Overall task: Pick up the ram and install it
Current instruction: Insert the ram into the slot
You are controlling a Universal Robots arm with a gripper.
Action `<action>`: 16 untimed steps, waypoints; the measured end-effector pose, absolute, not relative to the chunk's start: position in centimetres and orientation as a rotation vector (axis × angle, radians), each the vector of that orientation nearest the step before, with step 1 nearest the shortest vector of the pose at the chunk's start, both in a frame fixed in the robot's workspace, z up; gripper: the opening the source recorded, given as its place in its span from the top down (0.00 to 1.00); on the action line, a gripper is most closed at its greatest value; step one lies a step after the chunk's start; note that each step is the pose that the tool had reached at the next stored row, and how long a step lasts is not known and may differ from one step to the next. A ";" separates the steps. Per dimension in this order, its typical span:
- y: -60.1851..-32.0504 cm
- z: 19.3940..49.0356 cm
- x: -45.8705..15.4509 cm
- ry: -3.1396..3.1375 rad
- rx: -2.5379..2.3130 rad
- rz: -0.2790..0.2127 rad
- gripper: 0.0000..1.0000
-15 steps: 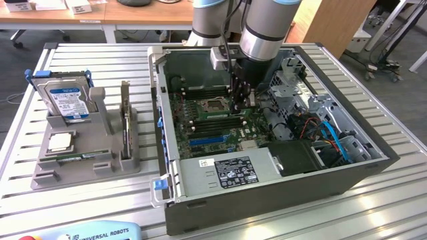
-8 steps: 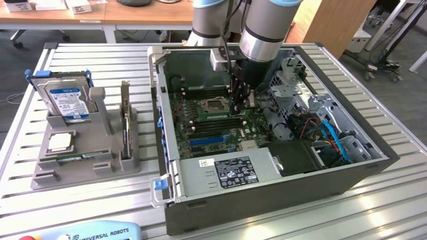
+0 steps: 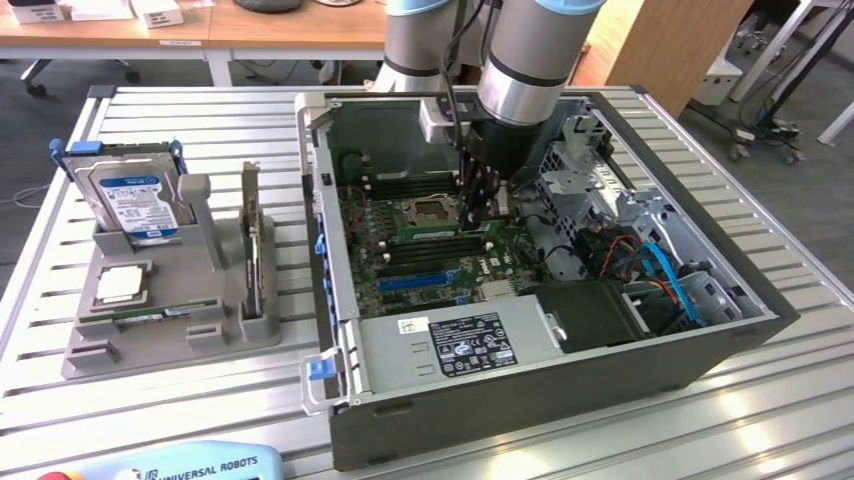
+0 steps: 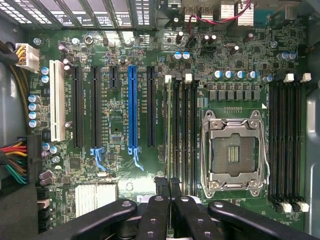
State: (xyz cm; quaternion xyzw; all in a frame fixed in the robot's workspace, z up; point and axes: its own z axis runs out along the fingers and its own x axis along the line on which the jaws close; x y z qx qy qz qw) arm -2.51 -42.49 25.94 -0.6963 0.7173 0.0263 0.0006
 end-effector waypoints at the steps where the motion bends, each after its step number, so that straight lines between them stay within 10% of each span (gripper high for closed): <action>1: -42.5 25.9 -2.5 2.253 -2.187 0.083 0.89; 16: -42.5 25.6 -2.5 2.253 -2.187 0.083 0.89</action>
